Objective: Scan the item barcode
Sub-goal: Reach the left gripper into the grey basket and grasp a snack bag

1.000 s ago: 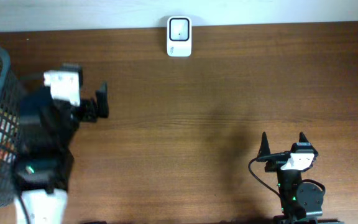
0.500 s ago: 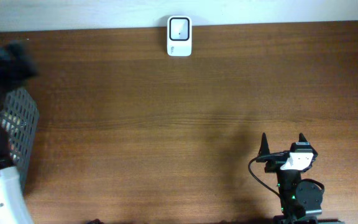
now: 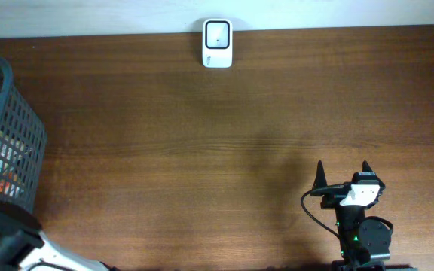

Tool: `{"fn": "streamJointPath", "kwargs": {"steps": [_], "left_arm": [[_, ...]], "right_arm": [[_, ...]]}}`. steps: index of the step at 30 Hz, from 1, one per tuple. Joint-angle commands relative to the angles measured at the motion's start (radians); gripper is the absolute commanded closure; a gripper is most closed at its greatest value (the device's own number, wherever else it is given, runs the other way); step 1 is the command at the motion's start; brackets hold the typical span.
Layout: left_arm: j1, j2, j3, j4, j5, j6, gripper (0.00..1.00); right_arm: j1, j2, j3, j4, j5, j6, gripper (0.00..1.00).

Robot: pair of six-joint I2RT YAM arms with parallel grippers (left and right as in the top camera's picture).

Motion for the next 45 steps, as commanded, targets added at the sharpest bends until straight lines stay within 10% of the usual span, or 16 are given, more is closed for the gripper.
{"fn": "streamJointPath", "kwargs": {"steps": [1, 12, 14, 15, 20, 26, 34, 37, 40, 45], "left_arm": [[0.002, 0.153, 0.002, -0.019, 0.009, 0.014, 0.12], [-0.055, 0.44, -0.001, 0.06, -0.041, 0.021, 0.14], [-0.055, 0.455, -0.001, 0.06, -0.044, 0.022, 0.68], [-0.055, 0.453, 0.004, 0.059, -0.044, 0.021, 0.79], [-0.055, 0.452, 0.213, -0.092, -0.044, 0.022, 0.86], [-0.063, 0.371, 0.94, -0.393, 0.049, 0.069, 0.84], [-0.551, 0.043, 0.9, -0.392, 0.08, 0.092, 0.82], [-0.716, 0.043, 0.723, -0.365, -0.159, 0.068, 0.74], [-0.625, 0.027, 0.721, -0.315, -0.203, 0.027, 0.33], [-0.203, 0.029, 0.686, -0.391, -0.198, -0.117, 0.25]], "right_arm": [[0.006, -0.005, -0.005, -0.008, 0.013, -0.003, 0.01], [0.006, -0.005, -0.005, -0.008, 0.013, -0.003, 0.01], [0.006, -0.005, -0.005, -0.008, 0.013, -0.003, 0.01], [0.006, -0.005, -0.005, -0.008, 0.013, -0.003, 0.01], [0.006, -0.005, -0.005, -0.008, 0.013, -0.003, 0.01], [0.006, -0.005, -0.005, -0.008, 0.013, -0.003, 0.01], [0.006, -0.005, -0.005, -0.008, 0.013, -0.003, 0.01], [0.006, -0.005, -0.005, -0.008, 0.013, -0.003, 0.01], [0.006, -0.005, -0.005, -0.008, 0.013, -0.003, 0.01], [0.006, -0.005, -0.005, -0.008, 0.013, -0.003, 0.01]]}}
